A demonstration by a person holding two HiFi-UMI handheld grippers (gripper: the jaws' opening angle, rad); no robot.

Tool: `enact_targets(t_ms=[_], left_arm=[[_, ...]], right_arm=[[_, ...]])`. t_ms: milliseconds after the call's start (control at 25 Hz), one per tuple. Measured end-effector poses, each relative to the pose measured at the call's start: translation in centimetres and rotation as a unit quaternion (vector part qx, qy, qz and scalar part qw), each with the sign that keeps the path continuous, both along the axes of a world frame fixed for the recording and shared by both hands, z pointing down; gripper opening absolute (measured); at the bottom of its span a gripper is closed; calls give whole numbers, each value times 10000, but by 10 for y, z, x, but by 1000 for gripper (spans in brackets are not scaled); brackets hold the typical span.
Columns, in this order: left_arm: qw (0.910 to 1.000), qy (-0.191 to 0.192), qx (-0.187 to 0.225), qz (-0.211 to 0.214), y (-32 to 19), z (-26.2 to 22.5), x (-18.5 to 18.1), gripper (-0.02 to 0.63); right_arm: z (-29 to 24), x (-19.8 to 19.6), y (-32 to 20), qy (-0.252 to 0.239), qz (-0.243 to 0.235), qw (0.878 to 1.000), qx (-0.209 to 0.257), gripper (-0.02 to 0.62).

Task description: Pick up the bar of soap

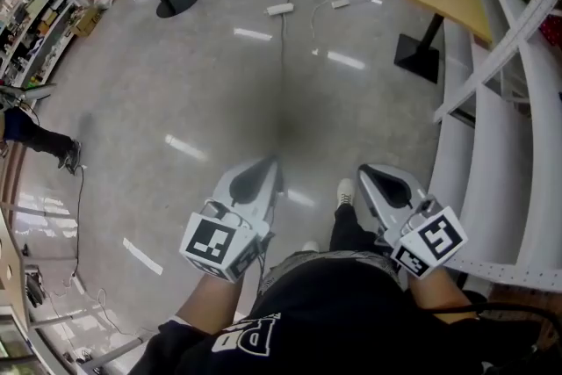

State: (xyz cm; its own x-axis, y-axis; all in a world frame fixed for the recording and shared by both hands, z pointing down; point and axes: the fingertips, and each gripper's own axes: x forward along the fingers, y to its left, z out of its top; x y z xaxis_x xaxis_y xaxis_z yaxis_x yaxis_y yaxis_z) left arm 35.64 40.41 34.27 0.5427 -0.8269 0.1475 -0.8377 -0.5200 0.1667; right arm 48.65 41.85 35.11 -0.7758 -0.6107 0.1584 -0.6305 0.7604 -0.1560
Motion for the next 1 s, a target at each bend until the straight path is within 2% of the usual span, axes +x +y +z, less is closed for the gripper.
enact_targets(t_ms=[320, 600, 800, 1000], left_arm=[[9958, -52, 14, -919, -83, 2, -29, 8], [9838, -62, -191, -1779, -159, 1, -47, 8], [9799, -103, -110, -1990, -198, -6, -60, 8], [9777, -155, -146, -2090, -237, -4, -48, 8]], right_arm=[[12, -32, -104, -7, -859, 9962, -129, 8], [8, -48, -202, -38, -1543, 9879, -181, 8], [0, -56, -251, -18, -1681, 9857, -124, 8], [8, -46, -291, -207, -1729, 9841, -335, 8]])
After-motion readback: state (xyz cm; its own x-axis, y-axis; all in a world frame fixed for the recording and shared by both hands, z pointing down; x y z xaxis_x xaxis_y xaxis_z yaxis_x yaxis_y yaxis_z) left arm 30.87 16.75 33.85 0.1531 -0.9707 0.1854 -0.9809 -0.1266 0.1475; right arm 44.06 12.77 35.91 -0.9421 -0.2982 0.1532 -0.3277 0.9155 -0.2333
